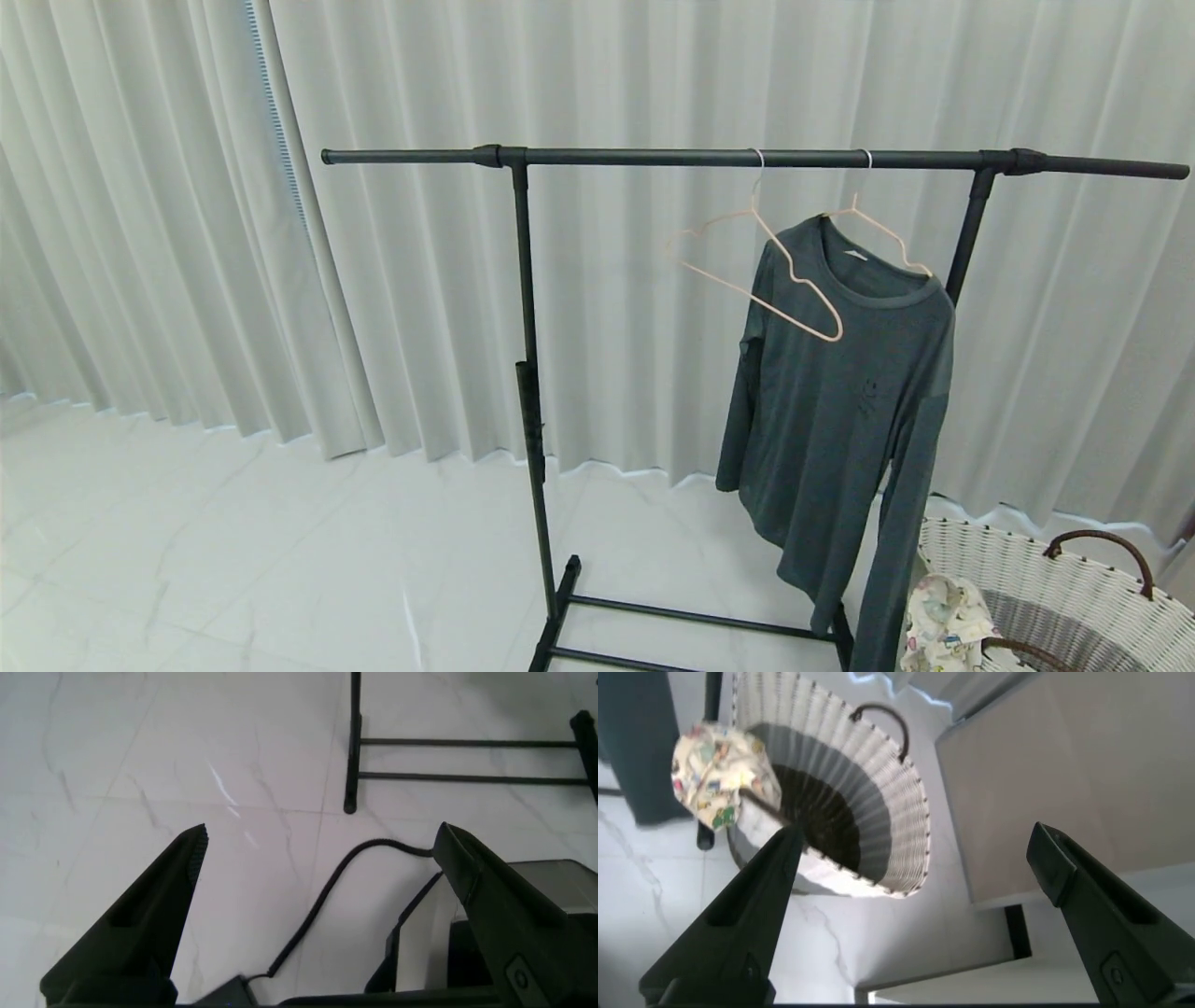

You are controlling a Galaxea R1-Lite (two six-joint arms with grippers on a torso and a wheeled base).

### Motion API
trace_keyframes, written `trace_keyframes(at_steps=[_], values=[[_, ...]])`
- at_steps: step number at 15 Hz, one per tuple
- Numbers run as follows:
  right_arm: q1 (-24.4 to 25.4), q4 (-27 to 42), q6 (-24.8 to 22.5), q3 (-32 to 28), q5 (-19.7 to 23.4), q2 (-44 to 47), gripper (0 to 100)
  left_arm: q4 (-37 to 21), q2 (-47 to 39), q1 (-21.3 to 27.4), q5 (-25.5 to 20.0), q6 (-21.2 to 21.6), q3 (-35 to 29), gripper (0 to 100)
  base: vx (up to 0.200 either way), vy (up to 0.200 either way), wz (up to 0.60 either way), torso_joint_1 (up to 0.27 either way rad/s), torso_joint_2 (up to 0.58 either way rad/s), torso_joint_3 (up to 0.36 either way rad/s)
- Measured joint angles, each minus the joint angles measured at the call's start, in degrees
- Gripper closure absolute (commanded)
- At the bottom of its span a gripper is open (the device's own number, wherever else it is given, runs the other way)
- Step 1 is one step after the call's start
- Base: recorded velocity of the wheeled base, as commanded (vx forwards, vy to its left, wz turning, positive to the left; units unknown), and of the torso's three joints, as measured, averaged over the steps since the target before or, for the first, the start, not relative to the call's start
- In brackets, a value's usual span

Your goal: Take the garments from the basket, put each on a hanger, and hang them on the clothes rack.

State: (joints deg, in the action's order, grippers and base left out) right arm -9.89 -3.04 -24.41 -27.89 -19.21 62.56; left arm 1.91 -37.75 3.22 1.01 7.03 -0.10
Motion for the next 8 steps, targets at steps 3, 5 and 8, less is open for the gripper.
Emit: trace_keyframes(at_steps=[3, 5, 8], values=[[0.0, 0.0, 0.0, 1.6, -0.2, -0.3, 0, 0.0, -0.7, 0.0, 0.0, -0.1, 0.0, 0, 0.000, 0.000, 0.00, -0.225, 0.46, 0.242], [0.0, -0.1, 0.0, 2.8, -0.3, -0.5, 0, 0.0, -0.7, 0.0, 0.0, -0.1, 0.0, 0, 0.000, 0.000, 0.00, -0.222, 0.45, 0.210], [0.1, -0.1, 0.0, 4.1, -0.5, -0.6, 0, 0.0, 0.2, 0.0, 0.0, 0.0, 0.0, 0, 0.000, 0.000, 0.00, -0.222, 0.39, 0.201]])
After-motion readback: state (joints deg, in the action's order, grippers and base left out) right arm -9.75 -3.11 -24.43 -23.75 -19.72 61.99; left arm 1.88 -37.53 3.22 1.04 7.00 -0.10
